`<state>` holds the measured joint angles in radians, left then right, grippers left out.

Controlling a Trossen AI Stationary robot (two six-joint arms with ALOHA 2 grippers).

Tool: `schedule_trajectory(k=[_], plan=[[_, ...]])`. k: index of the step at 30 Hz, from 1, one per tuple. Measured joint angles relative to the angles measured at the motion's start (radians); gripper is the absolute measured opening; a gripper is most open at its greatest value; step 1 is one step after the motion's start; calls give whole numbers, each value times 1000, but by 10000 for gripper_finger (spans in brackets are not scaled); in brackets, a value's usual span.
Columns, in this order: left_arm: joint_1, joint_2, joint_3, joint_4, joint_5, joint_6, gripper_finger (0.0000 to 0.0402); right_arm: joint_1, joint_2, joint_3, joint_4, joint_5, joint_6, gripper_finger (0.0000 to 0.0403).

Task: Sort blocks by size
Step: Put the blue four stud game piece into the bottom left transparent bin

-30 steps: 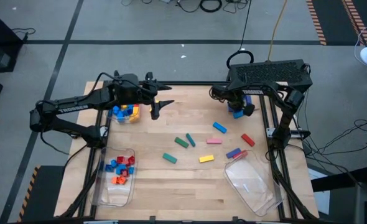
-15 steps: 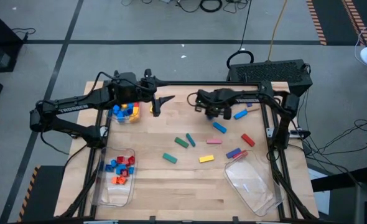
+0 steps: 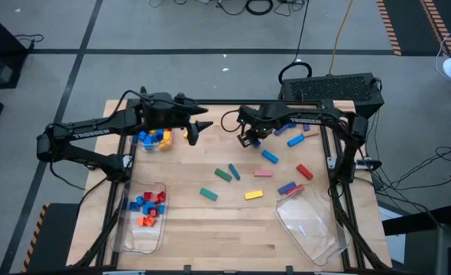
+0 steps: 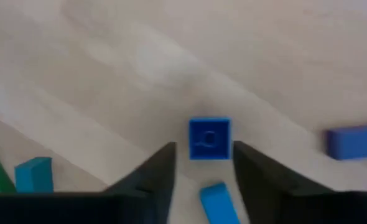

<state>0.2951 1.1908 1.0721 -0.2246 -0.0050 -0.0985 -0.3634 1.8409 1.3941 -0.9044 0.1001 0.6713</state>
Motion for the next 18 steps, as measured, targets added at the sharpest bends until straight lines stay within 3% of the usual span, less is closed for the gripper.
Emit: schedule_trajectory(k=[6,10,14,18], plan=[[0,0,0,-55,0,-44,258,-9,41,-3,19,-50,-23,269],[0,0,0,-64,0,-52,258,-11,87,-3,30,-50,-58,339],[0,0,0,-66,-28,-24,258,-13,151,-3,41,-56,-81,357],[0,0,0,-79,-106,-24,258,-20,193,-3,36,-66,-76,326]])
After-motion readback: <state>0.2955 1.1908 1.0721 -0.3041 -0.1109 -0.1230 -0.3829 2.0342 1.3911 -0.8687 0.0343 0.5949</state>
